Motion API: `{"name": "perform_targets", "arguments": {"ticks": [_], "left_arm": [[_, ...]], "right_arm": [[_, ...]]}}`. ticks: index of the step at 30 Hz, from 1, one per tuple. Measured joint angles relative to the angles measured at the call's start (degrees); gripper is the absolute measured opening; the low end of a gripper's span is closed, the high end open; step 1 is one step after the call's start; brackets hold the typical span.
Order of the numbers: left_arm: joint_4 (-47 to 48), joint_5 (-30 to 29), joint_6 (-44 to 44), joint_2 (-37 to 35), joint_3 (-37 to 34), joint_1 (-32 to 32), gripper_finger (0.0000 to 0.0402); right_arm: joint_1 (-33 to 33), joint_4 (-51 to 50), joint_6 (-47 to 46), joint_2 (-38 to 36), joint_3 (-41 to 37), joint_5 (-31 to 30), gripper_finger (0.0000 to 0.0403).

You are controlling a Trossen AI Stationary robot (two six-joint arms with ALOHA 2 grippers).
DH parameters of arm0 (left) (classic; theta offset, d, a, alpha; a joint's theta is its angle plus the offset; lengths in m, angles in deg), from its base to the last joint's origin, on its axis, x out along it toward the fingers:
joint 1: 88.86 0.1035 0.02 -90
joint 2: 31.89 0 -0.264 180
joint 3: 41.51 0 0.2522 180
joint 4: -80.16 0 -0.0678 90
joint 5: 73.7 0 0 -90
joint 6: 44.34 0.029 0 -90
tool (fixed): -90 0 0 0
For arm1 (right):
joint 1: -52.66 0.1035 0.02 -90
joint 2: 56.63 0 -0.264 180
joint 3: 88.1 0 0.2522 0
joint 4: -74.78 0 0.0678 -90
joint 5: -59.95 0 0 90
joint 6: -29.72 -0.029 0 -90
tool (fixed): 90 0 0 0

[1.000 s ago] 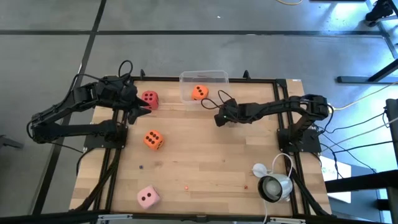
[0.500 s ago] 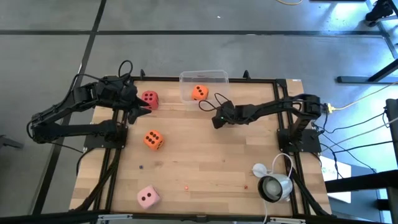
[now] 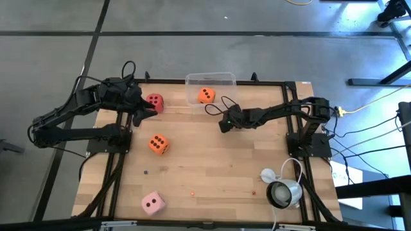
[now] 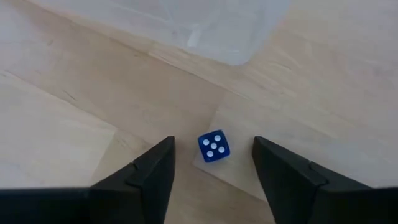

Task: Pick & Place Dice
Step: Put the small blue dice into the transparent bin

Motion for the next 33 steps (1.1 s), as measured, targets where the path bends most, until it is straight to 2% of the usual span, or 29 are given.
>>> {"name": "perform_targets", "arguments": {"ticks": [15, 22, 33], "left_arm": [[0.0, 0.0, -0.9, 0.0, 0.0, 0.0, 0.0210], [0.0, 0.0, -0.9, 0.0, 0.0, 0.0, 0.0210], [0.1, 0.0, -0.5, 0.0, 0.0, 0.0, 0.0210]], "right_arm": [[-0.1, 2.1, -1.8, 0.2, -0.1, 1.6, 0.0069], [-0.1, 2.0, -2.2, 0.1, 0.0, 3.4, 0.0059], [2.2, 1.7, -5.2, -0.1, 0.1, 11.2, 0.0057]]}}
